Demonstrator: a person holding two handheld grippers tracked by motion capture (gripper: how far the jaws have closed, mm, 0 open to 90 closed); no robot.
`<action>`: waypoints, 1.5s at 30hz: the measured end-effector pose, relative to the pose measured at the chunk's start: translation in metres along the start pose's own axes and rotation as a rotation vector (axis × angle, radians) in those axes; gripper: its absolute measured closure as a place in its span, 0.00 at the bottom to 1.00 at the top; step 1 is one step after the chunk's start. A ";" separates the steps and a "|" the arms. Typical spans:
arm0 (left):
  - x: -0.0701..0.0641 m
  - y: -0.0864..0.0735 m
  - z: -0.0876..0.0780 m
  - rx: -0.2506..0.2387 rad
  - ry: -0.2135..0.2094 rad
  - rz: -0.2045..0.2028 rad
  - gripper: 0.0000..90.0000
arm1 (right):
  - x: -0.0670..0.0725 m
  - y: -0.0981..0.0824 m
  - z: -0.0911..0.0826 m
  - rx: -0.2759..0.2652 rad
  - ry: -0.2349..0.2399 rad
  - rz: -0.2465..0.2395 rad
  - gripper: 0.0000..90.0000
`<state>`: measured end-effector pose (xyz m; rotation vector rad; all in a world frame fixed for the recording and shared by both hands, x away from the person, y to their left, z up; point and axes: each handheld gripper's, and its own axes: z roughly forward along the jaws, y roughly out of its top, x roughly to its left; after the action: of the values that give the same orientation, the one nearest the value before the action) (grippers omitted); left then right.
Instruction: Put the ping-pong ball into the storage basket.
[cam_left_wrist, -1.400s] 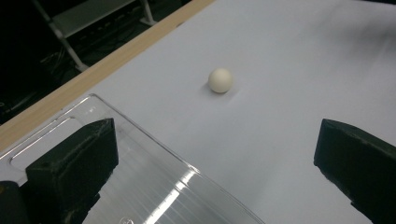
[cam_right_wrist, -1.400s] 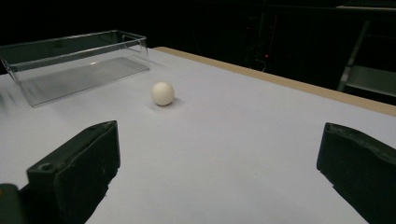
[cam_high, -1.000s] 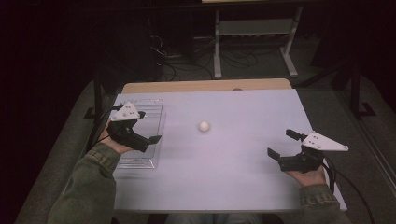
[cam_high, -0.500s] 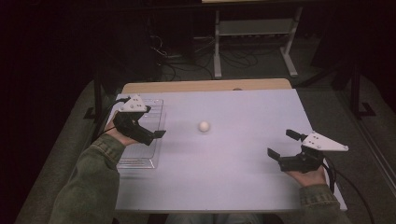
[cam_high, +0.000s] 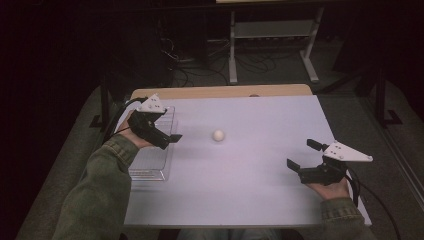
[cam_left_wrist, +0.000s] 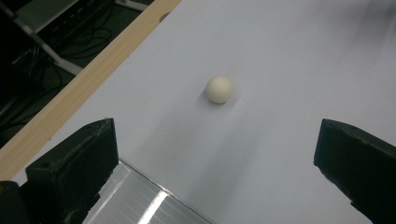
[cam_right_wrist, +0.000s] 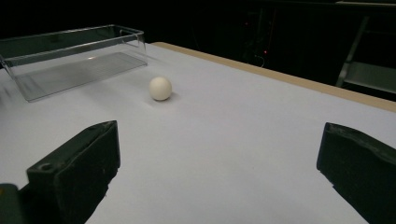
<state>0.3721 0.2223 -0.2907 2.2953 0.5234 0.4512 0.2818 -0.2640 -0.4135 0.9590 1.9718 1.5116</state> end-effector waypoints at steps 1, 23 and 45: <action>0.001 0.002 0.001 0.001 0.000 0.007 0.00 | 0.000 0.000 0.000 -0.001 -0.002 0.000 0.00; 0.010 0.027 0.019 0.078 -0.060 0.080 0.00 | -0.001 -0.001 -0.002 0.004 -0.005 0.000 0.00; 0.020 0.048 0.044 0.143 -0.111 0.133 0.00 | 0.000 -0.002 -0.006 0.000 -0.012 0.000 0.00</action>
<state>0.4205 0.1751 -0.2824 2.4866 0.3597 0.3578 0.2775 -0.2680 -0.4135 0.9655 1.9642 1.5023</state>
